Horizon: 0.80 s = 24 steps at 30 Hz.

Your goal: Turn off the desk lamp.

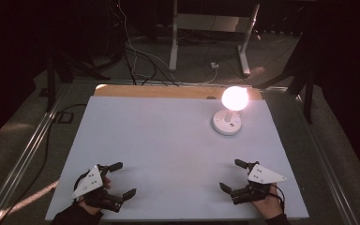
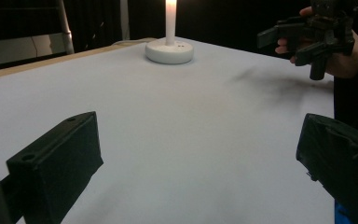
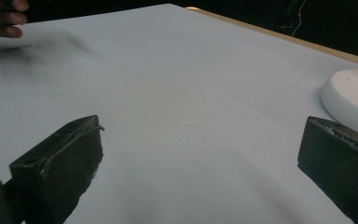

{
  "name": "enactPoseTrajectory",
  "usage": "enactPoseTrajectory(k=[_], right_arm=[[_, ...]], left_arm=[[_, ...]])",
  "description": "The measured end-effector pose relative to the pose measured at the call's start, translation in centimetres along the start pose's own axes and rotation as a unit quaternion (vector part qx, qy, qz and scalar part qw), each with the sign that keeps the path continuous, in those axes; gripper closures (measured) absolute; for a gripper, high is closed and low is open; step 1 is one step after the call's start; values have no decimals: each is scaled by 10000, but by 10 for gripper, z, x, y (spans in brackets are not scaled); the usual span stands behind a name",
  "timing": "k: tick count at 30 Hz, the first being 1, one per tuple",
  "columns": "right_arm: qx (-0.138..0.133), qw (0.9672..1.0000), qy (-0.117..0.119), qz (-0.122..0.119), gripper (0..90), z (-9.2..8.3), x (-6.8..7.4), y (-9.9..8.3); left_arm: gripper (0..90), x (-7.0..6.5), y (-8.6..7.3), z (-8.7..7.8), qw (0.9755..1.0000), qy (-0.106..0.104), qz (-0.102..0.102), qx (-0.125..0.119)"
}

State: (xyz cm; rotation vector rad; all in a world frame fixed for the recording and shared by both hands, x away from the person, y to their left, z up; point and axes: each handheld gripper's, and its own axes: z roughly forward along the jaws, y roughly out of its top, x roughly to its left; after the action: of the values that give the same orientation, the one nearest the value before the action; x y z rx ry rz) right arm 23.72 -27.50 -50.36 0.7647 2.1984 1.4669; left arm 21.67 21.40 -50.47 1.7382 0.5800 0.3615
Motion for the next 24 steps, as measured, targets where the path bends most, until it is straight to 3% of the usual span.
enactPoseTrajectory(k=[3, 11, 20, 24], right_arm=[[29, 9999, -97, -65, 0, -2, -1, -1], [96, 9996, -220, -132, 0, -2, -2, -2], [238, 9997, -54, -66, 0, 1, 0, -3], [352, 9990, -166, -205, 0, 3, 1, -3]], left_arm=[[6, 0, 0, 0, 9999, 140, 30, 63], [6, -1, 0, 2, 9999, 62, 53, 133], [6, 0, 0, 1, 9999, 89, 0, 108], [6, 0, 0, 1, 9999, 119, -15, 86]])
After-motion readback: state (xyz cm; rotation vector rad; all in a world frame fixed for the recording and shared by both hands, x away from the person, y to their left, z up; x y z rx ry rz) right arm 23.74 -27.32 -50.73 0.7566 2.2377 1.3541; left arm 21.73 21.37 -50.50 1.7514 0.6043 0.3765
